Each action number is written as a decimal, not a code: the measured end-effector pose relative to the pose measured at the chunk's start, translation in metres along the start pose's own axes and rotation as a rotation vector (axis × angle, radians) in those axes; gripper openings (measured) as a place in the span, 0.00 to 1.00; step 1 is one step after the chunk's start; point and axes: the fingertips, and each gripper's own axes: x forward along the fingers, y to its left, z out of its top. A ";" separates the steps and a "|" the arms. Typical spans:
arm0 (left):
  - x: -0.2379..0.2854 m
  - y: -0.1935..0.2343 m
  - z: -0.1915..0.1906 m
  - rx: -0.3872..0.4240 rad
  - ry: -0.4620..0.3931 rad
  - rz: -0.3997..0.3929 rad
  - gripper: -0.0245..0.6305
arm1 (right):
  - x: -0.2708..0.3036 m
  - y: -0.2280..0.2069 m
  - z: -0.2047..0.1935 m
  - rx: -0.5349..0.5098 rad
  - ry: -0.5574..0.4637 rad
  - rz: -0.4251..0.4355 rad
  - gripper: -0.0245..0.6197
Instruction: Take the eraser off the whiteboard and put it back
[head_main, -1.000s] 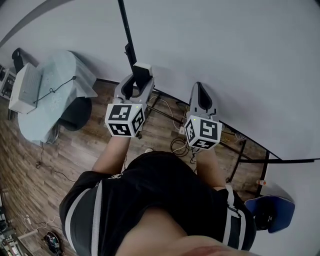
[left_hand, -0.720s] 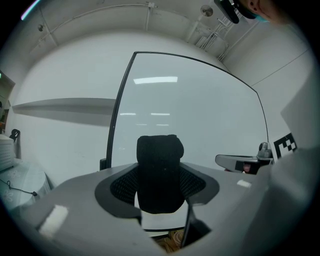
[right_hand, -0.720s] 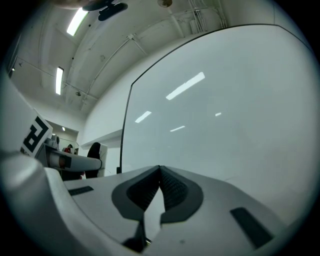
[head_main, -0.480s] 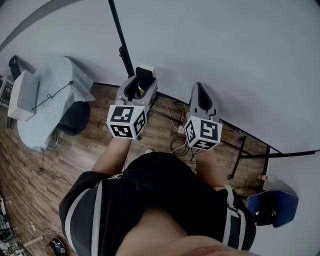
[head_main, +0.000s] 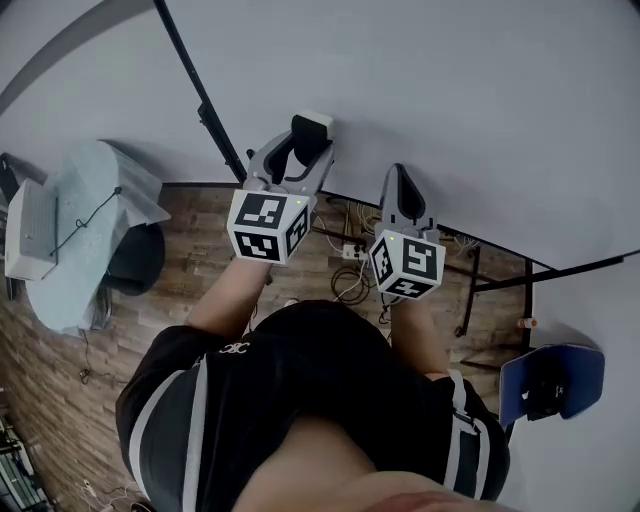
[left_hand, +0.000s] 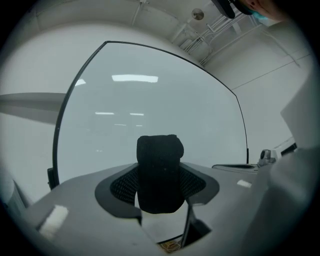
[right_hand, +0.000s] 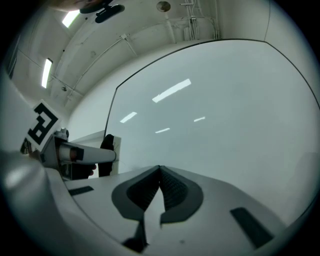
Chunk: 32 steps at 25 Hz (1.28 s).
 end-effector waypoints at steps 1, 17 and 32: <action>0.007 -0.006 0.005 0.008 -0.005 -0.015 0.39 | -0.003 -0.005 0.000 0.000 0.000 -0.014 0.05; 0.069 -0.054 0.057 0.077 -0.034 -0.021 0.39 | -0.039 -0.057 0.006 0.007 -0.019 -0.135 0.05; 0.089 -0.050 0.053 0.103 -0.071 0.146 0.40 | -0.042 -0.064 0.001 0.006 0.005 -0.119 0.05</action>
